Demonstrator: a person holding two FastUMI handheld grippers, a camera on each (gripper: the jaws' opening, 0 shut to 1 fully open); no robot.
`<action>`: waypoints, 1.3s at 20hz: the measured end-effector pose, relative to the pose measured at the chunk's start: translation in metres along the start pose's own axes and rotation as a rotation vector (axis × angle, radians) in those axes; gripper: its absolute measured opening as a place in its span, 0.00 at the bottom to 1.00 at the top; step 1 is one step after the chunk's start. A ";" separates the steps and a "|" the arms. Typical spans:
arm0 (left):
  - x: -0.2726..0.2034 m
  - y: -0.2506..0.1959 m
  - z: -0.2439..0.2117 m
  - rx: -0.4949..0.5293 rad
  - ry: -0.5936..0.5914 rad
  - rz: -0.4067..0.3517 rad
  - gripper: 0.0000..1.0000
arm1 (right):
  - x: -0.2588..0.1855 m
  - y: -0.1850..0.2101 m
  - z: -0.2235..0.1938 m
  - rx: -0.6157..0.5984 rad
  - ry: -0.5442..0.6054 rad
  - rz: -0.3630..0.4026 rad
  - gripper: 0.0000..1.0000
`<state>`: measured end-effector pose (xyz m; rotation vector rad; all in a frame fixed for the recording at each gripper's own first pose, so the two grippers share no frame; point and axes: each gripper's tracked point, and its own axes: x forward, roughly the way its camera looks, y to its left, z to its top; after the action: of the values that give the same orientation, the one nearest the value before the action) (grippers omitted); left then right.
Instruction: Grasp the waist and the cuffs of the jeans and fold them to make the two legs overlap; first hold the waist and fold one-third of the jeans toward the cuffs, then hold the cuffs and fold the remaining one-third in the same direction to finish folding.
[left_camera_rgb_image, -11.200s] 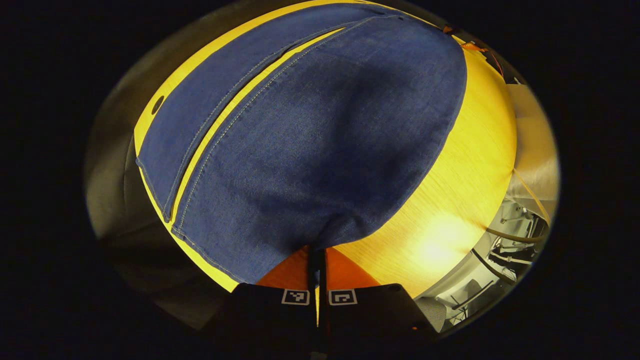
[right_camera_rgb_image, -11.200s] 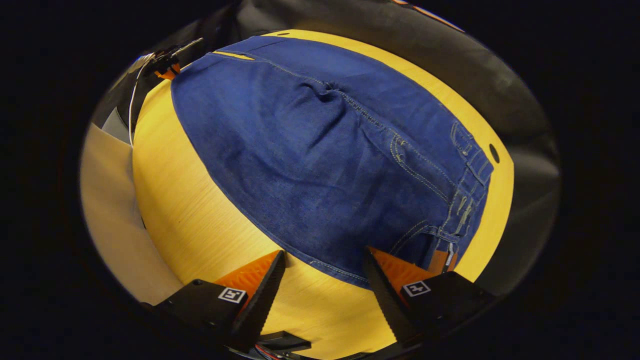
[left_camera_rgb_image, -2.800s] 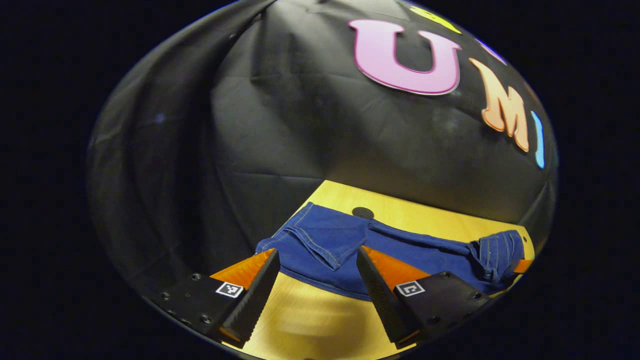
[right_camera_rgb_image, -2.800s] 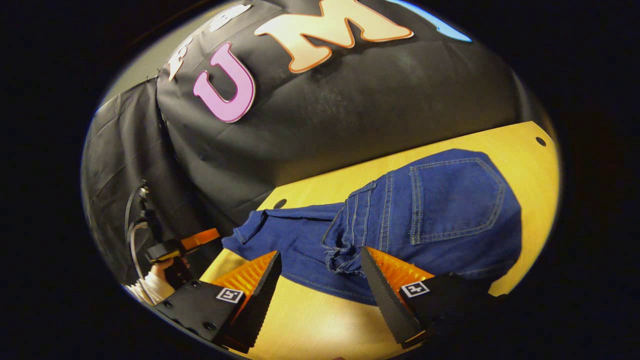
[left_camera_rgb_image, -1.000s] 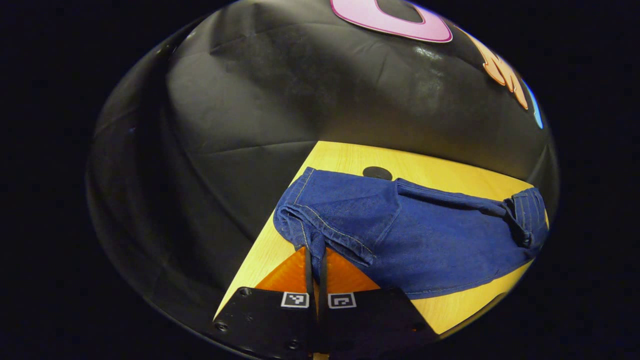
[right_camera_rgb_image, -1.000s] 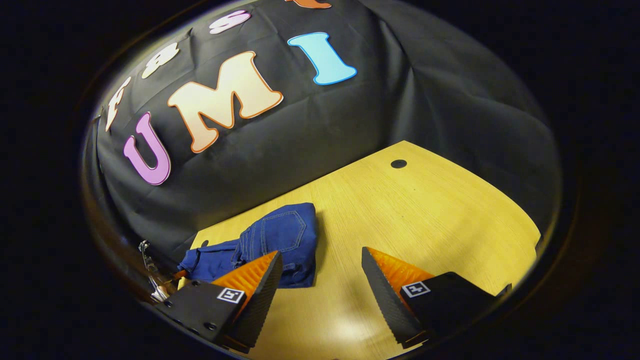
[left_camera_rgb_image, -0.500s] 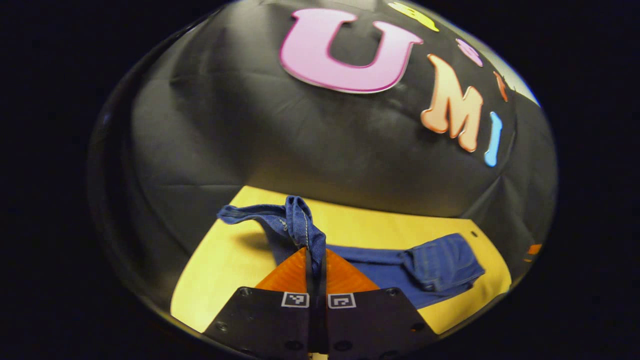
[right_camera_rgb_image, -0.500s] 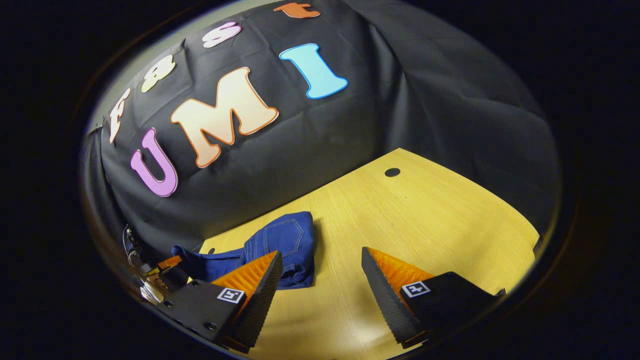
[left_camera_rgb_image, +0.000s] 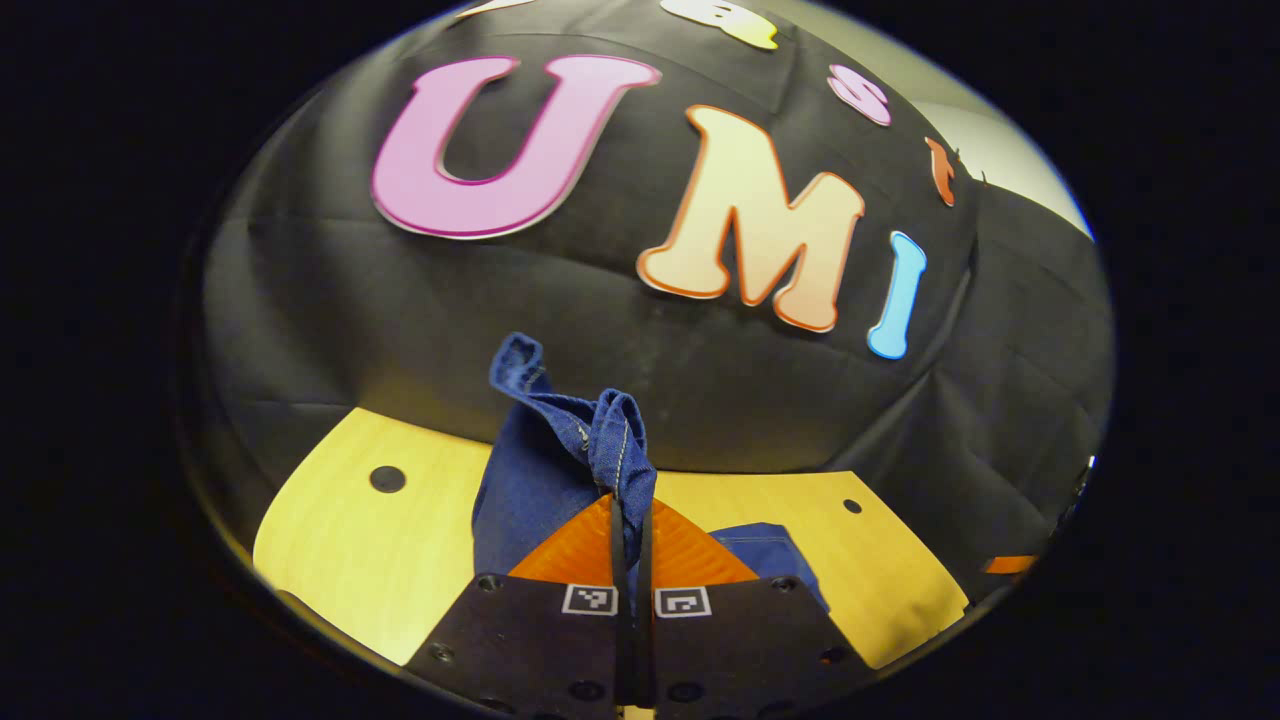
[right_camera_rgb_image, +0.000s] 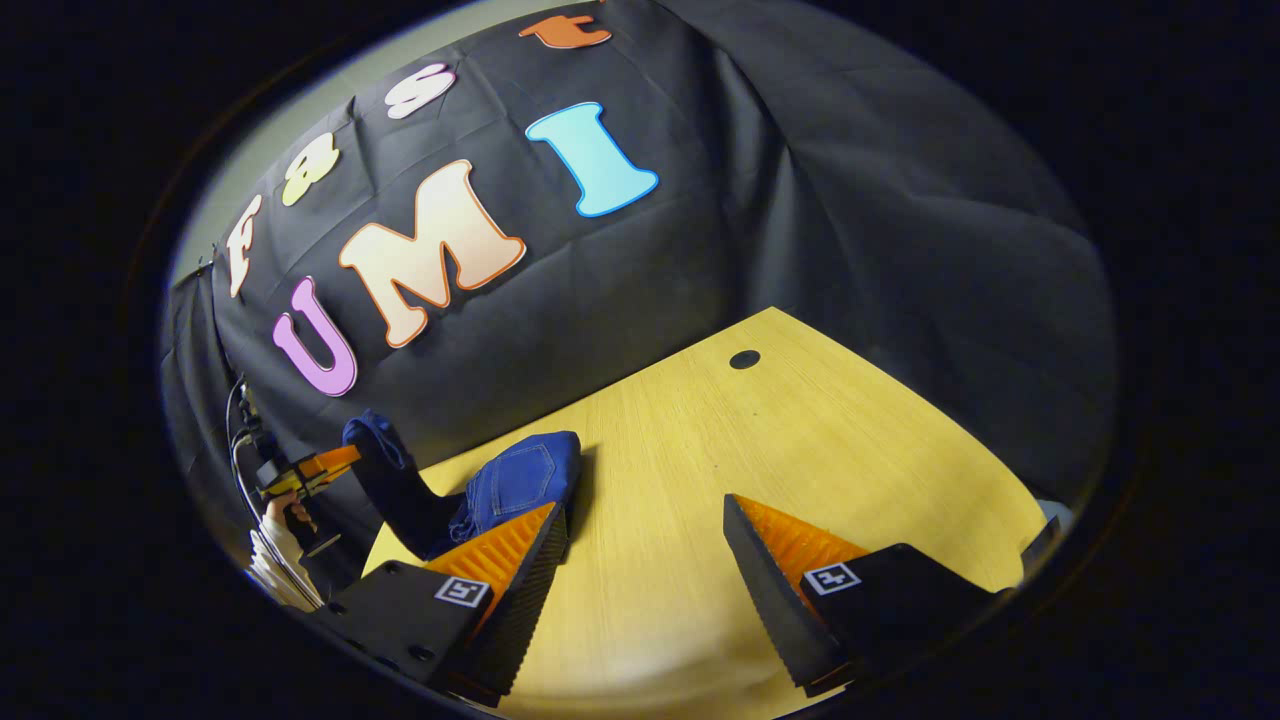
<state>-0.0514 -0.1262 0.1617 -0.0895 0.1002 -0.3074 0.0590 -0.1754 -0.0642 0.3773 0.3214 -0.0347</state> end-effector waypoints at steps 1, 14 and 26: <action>0.010 -0.017 -0.005 0.004 0.014 -0.009 0.00 | -0.002 -0.006 0.001 -0.003 0.005 0.007 0.93; 0.039 -0.144 -0.149 0.211 0.223 -0.075 0.00 | 0.002 -0.007 -0.020 -0.069 0.112 0.140 0.98; 0.013 -0.162 -0.213 0.271 0.290 -0.038 0.61 | -0.027 0.033 -0.040 -0.096 0.123 0.149 0.98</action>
<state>-0.1107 -0.2997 -0.0335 0.2233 0.3427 -0.3685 0.0246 -0.1305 -0.0790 0.3080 0.4139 0.1496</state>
